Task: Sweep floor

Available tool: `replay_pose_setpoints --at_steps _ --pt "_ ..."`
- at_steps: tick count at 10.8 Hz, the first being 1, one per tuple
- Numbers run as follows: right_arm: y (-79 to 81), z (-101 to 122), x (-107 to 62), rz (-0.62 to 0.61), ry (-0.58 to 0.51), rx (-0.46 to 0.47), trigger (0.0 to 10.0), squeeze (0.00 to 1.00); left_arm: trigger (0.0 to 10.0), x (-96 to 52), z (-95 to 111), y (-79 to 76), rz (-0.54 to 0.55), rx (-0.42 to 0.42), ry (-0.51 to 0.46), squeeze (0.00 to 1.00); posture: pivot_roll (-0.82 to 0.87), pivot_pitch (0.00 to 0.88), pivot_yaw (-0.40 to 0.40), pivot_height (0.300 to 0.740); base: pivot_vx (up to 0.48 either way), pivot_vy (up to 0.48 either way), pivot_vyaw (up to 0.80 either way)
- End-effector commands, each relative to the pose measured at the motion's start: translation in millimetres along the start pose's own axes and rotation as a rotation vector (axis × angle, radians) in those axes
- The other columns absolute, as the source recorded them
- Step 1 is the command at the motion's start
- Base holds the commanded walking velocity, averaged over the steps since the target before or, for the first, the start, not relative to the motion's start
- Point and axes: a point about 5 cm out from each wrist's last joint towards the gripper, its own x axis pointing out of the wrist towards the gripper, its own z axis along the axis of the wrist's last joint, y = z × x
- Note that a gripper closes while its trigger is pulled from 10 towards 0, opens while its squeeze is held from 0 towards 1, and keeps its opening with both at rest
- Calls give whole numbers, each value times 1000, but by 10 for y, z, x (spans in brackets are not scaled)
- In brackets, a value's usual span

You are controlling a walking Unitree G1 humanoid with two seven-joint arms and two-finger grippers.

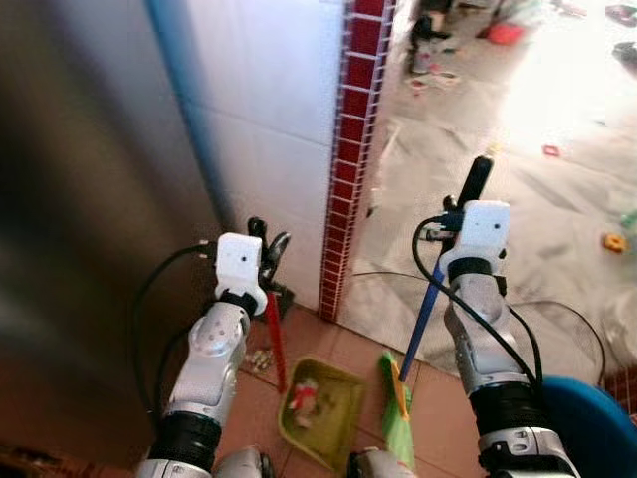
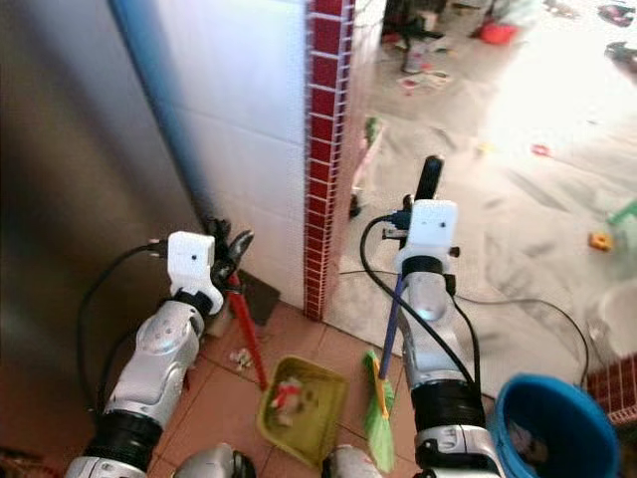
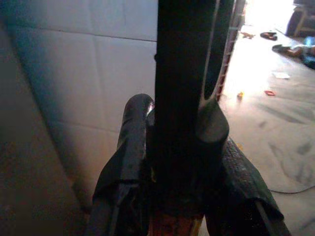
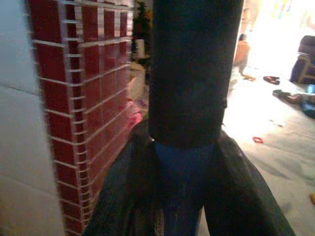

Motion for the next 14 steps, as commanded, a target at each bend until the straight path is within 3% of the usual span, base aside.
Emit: replay_pose_setpoints --at_steps 1,6,14 --pt "28 49 29 14 -12 2 10000 0 10000 -9 87 46 10 6 -32 0 -37 0 4 740 -247 0 0" --pt "-57 -2 5 17 7 -17 10000 0 10000 -28 81 44 15 -9 -17 0 -33 0 -1 740 -266 0 0" --pt "-38 7 20 30 0 -28 10000 0 10000 -24 80 52 22 -26 -6 0 -29 0 -4 740 -272 0 0"
